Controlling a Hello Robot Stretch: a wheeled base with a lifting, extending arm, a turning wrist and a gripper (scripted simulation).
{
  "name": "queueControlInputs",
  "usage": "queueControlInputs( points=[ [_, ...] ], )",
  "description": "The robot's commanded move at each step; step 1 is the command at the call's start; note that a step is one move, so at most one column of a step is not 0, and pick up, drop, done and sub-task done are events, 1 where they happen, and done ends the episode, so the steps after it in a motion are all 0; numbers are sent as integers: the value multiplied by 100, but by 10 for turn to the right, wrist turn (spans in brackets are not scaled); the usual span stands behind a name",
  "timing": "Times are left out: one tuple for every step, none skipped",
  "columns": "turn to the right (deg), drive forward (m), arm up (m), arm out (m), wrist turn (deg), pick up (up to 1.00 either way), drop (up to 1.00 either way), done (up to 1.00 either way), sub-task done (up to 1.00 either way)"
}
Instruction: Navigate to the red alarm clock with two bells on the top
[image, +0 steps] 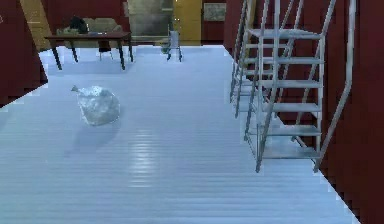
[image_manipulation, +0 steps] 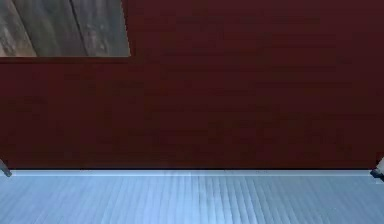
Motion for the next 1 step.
queueControlInputs(
  points=[
    [0,100,0,0,0,0,0,0,0]
  ],
)
